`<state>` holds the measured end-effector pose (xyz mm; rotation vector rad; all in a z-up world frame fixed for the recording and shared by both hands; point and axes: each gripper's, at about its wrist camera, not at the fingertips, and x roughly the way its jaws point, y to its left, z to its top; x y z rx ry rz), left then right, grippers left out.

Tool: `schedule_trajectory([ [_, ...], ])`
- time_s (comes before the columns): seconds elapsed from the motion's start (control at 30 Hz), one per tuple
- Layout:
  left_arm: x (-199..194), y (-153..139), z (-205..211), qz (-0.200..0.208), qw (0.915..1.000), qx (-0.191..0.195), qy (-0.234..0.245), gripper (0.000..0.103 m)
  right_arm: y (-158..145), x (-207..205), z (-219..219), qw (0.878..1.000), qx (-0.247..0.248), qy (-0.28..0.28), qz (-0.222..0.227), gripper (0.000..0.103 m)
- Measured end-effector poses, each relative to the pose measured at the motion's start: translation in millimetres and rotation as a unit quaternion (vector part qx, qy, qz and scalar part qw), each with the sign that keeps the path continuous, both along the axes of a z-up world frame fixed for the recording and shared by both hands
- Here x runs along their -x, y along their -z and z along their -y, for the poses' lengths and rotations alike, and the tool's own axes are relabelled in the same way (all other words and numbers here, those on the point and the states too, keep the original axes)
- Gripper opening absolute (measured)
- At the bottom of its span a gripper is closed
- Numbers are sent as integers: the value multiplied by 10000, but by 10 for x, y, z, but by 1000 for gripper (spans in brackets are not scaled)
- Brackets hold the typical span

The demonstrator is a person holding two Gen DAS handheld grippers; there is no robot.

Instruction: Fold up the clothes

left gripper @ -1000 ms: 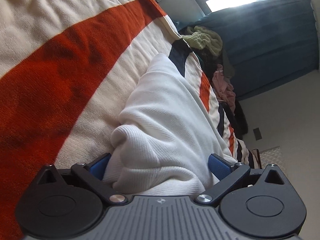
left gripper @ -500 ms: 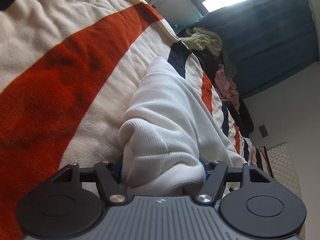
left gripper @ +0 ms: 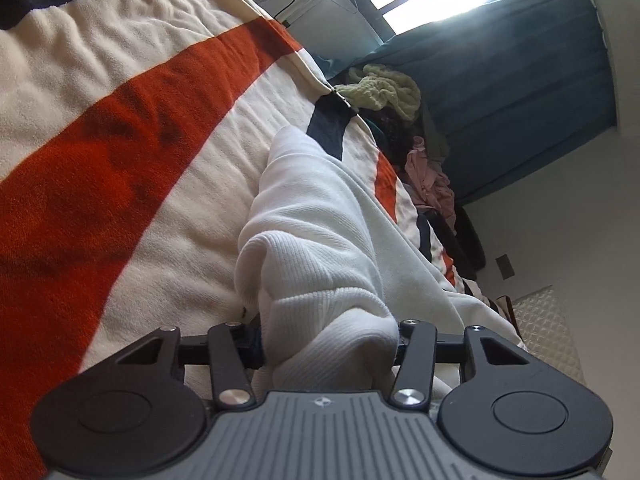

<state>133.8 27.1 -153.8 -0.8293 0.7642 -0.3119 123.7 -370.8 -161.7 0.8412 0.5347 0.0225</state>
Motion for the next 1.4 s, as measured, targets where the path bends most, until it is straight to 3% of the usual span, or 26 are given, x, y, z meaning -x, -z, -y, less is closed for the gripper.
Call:
schedule_trajectory([
  [0.3,-69,-437,397,201,9984,263,450,44,-519,295,287,9966,249,192,760,29],
  [0.5,-634,-841,1270,388,9927,6,1140,44,-791,216,970,9921,48,666,1061,29],
  [0.7,-1620,-1006,2513,638,9828,-243,1718,44,-870,-319,1929,9863,56,1186,1145,29],
  [0.9,-2714,-635,3670,555,9768,-421,2027,43,-625,-1090,2813,9821,213,1649,887,29],
  [1.0,-3018,-249,3989,388,9780,-420,2005,44,-364,-1385,3062,9824,309,1749,583,29],
  [1.07,-3043,43,4074,470,9765,-515,2041,44,-95,-1417,3108,9821,109,1826,450,29],
  [1.23,-2907,545,3976,910,9580,-1012,2524,52,586,-1098,2940,9762,-214,2148,220,30],
  [1.4,-2774,526,3915,1007,9512,-1289,2617,60,821,-883,2768,9751,-188,2202,178,32],
])
